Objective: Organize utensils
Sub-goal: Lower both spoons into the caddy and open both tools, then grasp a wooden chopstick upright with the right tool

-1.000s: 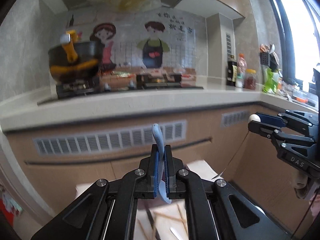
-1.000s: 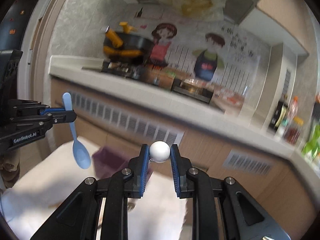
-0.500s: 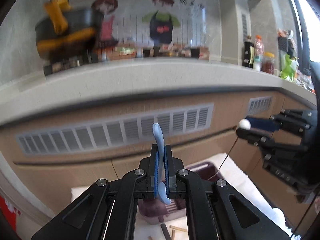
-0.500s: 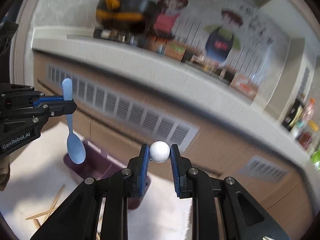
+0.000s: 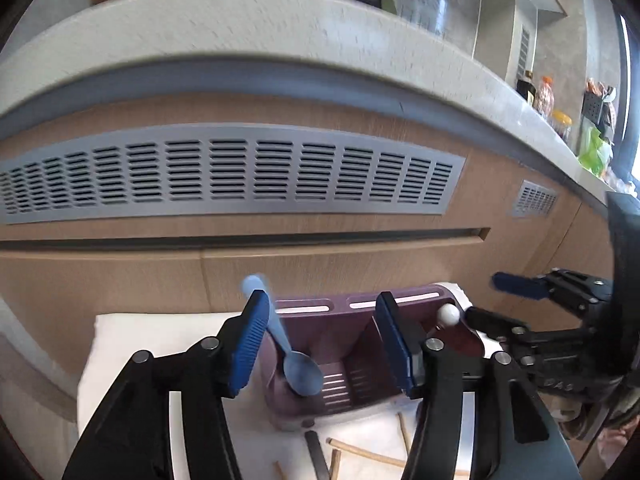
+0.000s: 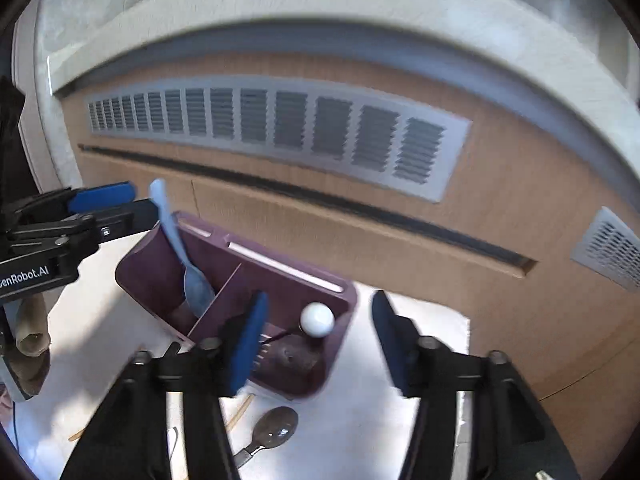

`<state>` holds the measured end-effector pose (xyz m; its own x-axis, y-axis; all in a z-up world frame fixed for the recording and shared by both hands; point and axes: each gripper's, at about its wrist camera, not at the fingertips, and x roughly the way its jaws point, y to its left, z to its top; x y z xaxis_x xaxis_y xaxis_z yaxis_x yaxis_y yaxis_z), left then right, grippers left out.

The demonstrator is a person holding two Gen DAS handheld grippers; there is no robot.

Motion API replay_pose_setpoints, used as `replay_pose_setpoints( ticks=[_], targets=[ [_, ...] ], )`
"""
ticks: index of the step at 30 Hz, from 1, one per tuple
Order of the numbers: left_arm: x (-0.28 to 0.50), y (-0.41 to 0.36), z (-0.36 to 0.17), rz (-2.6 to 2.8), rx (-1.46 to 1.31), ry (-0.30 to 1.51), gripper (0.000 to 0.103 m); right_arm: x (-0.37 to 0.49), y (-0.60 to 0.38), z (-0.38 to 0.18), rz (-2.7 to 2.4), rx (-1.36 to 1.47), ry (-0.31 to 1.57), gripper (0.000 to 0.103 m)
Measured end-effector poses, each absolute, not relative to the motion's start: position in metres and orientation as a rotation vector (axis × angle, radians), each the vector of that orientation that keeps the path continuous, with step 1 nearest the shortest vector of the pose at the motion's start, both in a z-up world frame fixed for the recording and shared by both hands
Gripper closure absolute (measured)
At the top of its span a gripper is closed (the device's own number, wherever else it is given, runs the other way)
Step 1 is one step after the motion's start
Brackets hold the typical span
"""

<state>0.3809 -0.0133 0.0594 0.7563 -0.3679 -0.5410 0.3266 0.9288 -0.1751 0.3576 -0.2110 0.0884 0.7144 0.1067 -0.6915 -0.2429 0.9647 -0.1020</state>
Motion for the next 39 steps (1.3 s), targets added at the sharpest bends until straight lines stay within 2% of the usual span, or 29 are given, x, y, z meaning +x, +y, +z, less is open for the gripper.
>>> replay_pose_setpoints(
  ticks=[1,2,3,4,5,8,10,16,17,18,19,21,22,28,33,36,39],
  targets=[
    [0.375,-0.011,0.063,-0.363,-0.069,0.593,0.040,0.348,-0.214,0.093,0.180,-0.192,0.723,0.032],
    [0.366,-0.009,0.065,-0.337,-0.070,0.583,0.031,0.337,-0.216,0.097,0.168,-0.193,0.697,0.026],
    [0.357,-0.005,0.065,-0.312,-0.075,0.572,0.018,0.330,-0.218,0.099,0.164,-0.190,0.675,0.016],
    [0.350,-0.001,0.065,-0.296,-0.076,0.565,0.013,0.321,-0.221,0.102,0.160,-0.188,0.656,0.008],
    [0.340,0.002,0.063,-0.278,-0.078,0.557,0.005,0.309,-0.223,0.102,0.155,-0.183,0.638,0.005],
    [0.316,0.010,0.054,-0.248,-0.082,0.579,0.003,0.287,-0.224,0.098,0.163,-0.174,0.645,0.001],
    [0.303,0.017,0.045,-0.245,-0.099,0.607,0.000,0.274,-0.221,0.087,0.194,-0.179,0.694,0.001],
    [0.261,0.030,0.006,-0.216,-0.093,0.717,0.000,0.235,-0.202,0.044,0.304,-0.173,0.802,0.003],
    [0.254,0.033,0.000,-0.216,-0.092,0.734,0.000,0.233,-0.197,0.036,0.317,-0.182,0.822,0.005],
    [0.248,0.036,-0.006,-0.216,-0.096,0.748,0.000,0.234,-0.193,0.030,0.325,-0.196,0.837,0.017],
    [0.243,0.039,-0.012,-0.221,-0.099,0.762,0.000,0.235,-0.187,0.022,0.342,-0.222,0.862,0.035],
    [0.235,0.045,-0.022,-0.237,-0.108,0.797,0.000,0.239,-0.176,0.008,0.379,-0.257,0.915,0.055],
    [0.232,0.049,-0.026,-0.232,-0.114,0.806,0.000,0.240,-0.172,0.001,0.392,-0.262,0.930,0.060],
    [0.222,0.062,-0.040,-0.209,-0.100,0.817,0.000,0.274,-0.149,-0.022,0.421,-0.260,1.002,0.082],
    [0.222,0.057,-0.050,-0.278,-0.077,0.856,0.000,0.289,-0.136,-0.037,0.413,-0.287,1.047,0.086],
    [0.224,0.049,-0.053,-0.301,-0.051,0.864,0.000,0.288,-0.137,-0.040,0.410,-0.280,1.057,0.095],
    [0.229,0.039,-0.055,-0.297,-0.010,0.892,0.000,0.281,-0.148,-0.037,0.416,-0.231,1.073,0.097]
  ],
)
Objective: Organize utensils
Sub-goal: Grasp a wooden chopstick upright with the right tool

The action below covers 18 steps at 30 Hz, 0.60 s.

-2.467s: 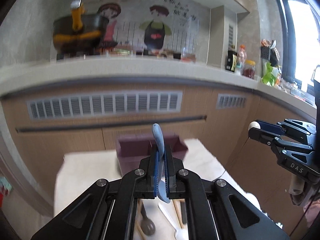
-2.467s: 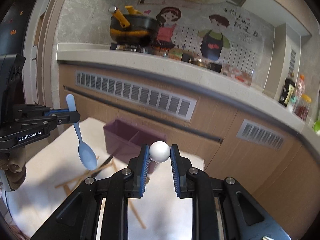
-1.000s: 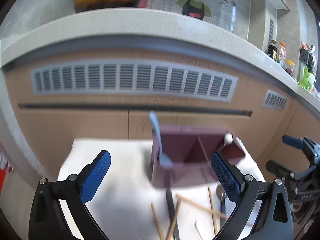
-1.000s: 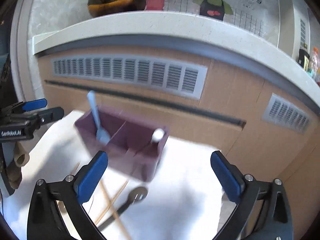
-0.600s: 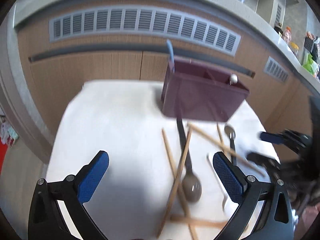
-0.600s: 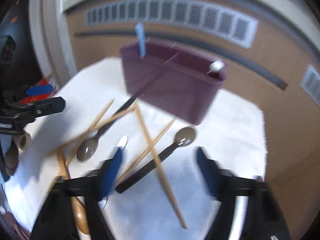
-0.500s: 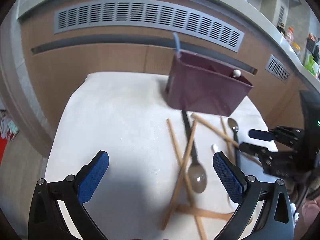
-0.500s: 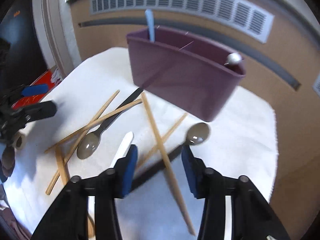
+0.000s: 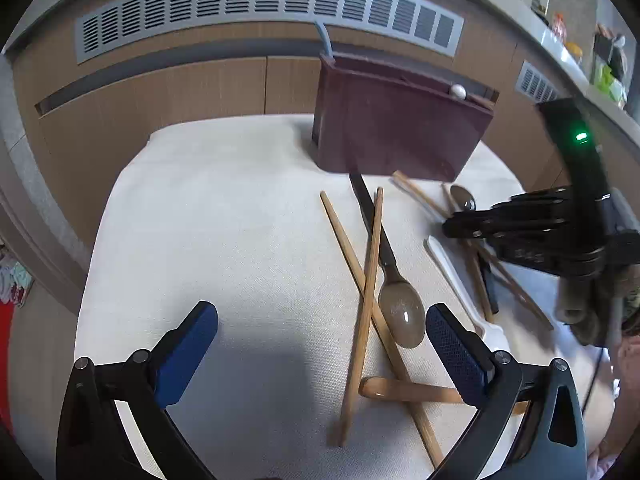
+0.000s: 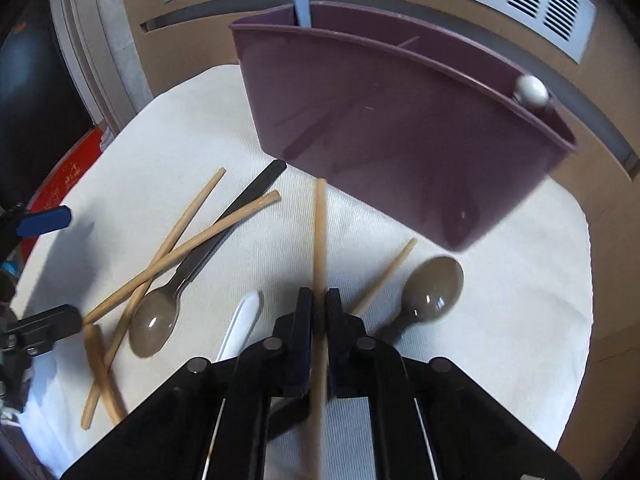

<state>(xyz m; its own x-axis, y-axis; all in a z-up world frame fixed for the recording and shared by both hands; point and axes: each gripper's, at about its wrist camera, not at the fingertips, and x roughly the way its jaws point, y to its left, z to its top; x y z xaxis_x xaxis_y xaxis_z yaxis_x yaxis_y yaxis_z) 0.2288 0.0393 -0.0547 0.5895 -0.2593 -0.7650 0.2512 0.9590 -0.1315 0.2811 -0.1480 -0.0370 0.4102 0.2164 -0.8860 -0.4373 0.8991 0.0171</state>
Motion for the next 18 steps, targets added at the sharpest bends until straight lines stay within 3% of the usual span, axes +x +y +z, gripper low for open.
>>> replay_pose_setpoints(
  ticks=[5,7,9,12,18],
  targets=[
    [0.240,0.022,-0.058,-0.345,0.046,0.935,0.001,0.257,-0.183,-0.022,0.406,-0.128,1.064,0.097],
    [0.243,0.015,-0.053,-0.375,0.059,0.925,0.012,0.247,-0.198,-0.015,0.406,-0.085,1.058,0.097],
    [0.251,0.009,-0.049,-0.404,0.057,0.935,0.047,0.235,-0.213,-0.009,0.396,-0.057,1.044,0.096],
    [0.267,-0.002,-0.047,-0.460,0.073,0.950,0.062,0.229,-0.225,-0.005,0.382,-0.020,1.033,0.096],
    [0.292,-0.027,-0.057,-0.452,0.151,1.052,0.076,0.218,-0.239,-0.003,0.375,0.031,1.009,0.096]
  ],
)
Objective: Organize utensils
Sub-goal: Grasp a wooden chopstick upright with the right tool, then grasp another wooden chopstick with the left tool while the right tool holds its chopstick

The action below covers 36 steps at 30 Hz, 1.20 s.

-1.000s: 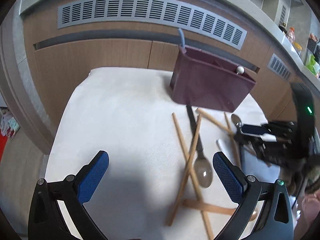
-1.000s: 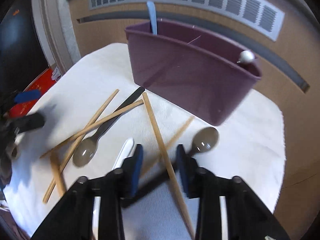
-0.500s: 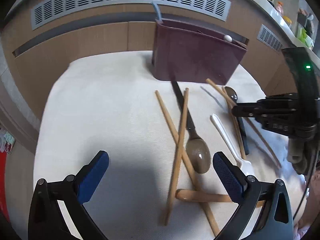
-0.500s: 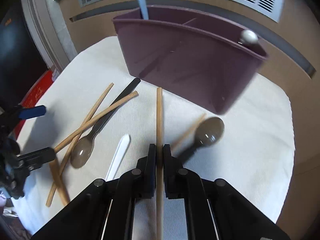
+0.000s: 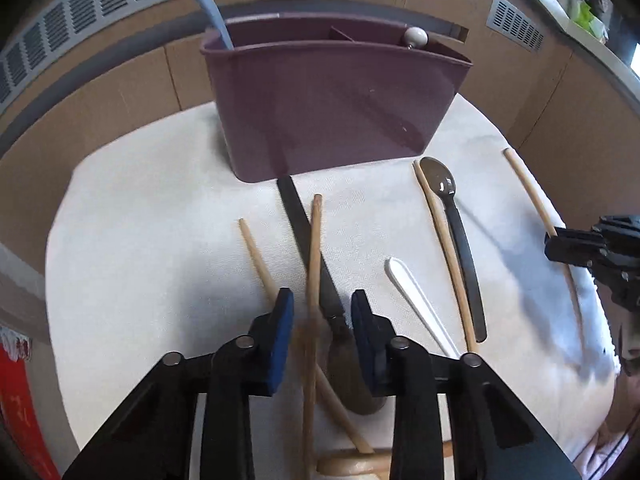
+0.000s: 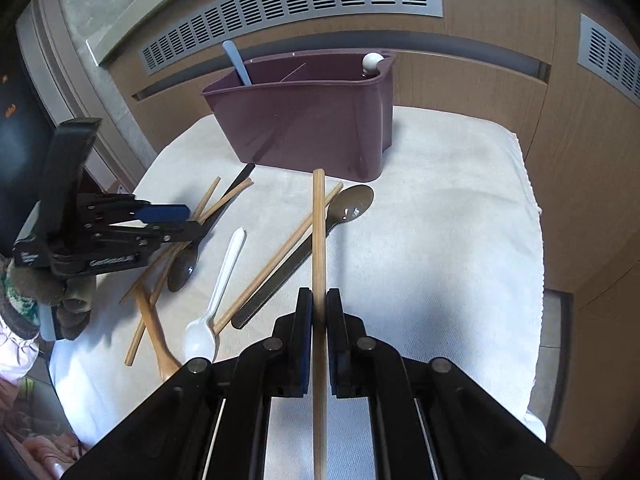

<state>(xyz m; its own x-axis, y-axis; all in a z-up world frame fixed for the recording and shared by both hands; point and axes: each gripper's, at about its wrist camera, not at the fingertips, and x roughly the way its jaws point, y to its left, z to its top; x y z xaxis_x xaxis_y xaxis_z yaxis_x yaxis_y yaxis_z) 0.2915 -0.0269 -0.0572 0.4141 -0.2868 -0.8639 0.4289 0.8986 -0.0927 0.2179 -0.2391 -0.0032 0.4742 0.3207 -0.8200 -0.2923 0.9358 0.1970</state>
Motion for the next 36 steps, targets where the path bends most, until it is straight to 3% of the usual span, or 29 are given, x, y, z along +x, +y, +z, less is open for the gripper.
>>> replay_pose_setpoints(
  ticks=[6,10,25,36],
  targets=[
    [0.308,-0.032,-0.065,-0.441,0.113,1.120,0.086,0.214,-0.245,-0.006,0.374,0.063,0.999,0.096],
    [0.308,-0.029,-0.063,-0.441,0.089,1.117,0.087,0.212,-0.245,-0.006,0.371,0.078,0.991,0.096],
    [0.242,0.007,-0.024,-0.446,-0.038,0.917,0.091,0.197,-0.231,0.026,0.356,0.031,0.925,0.096],
    [0.192,0.015,0.047,-0.484,-0.105,0.662,0.091,0.184,-0.222,0.049,0.360,0.013,0.851,0.096]
  ],
)
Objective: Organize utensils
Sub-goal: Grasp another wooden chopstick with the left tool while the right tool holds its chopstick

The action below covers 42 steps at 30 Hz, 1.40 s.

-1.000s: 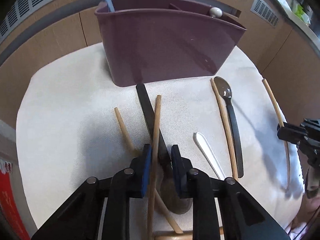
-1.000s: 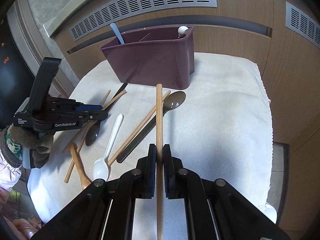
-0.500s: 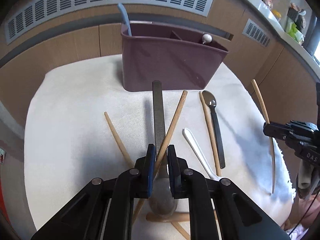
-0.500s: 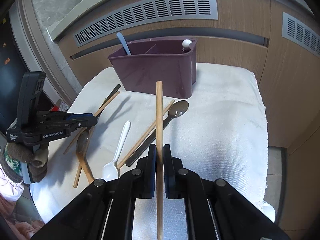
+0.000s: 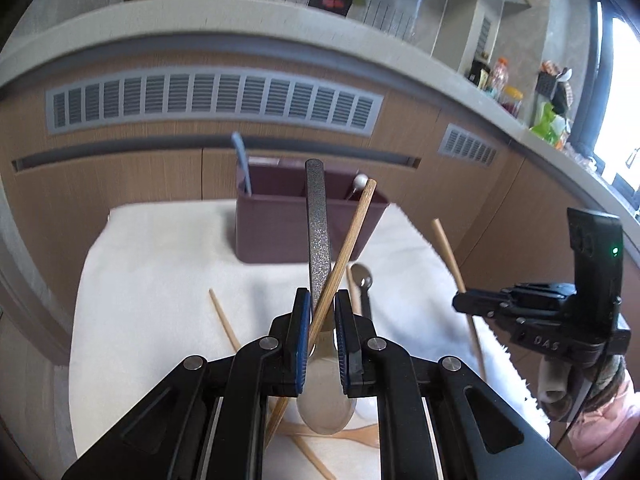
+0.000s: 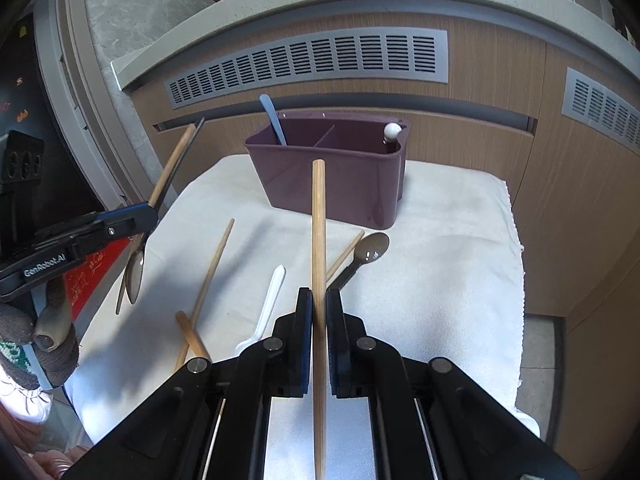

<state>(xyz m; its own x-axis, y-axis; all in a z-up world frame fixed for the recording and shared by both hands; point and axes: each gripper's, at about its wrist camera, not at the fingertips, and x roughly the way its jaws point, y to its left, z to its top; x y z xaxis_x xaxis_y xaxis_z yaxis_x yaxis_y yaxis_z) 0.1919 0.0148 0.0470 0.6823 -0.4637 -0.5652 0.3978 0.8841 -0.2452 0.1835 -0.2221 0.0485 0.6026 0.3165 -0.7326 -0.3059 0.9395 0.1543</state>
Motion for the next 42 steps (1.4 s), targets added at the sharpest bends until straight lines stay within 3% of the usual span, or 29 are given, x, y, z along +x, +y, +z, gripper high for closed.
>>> replay_pose_setpoints(
  ticks=[6,13,20,29,34,42],
  targets=[
    [0.174,0.010,0.069,-0.504,-0.125,0.553,0.090,0.174,-0.216,0.065,0.374,0.008,0.790,0.096],
    [0.199,-0.017,0.002,-0.463,-0.023,0.892,0.089,0.176,-0.213,0.048,0.373,-0.007,0.862,0.096],
    [0.211,-0.029,-0.011,-0.460,0.009,0.938,0.089,0.188,-0.225,0.016,0.337,0.042,0.964,0.096],
    [0.228,-0.049,-0.011,-0.508,0.059,0.919,0.090,0.187,-0.226,0.015,0.341,0.045,0.948,0.096],
    [0.250,-0.085,-0.030,-0.562,0.279,1.038,0.088,0.186,-0.226,0.015,0.340,0.036,0.953,0.096],
    [0.291,-0.109,-0.060,-0.541,0.348,1.146,0.088,0.183,-0.234,0.010,0.349,0.061,0.950,0.096]
  ],
)
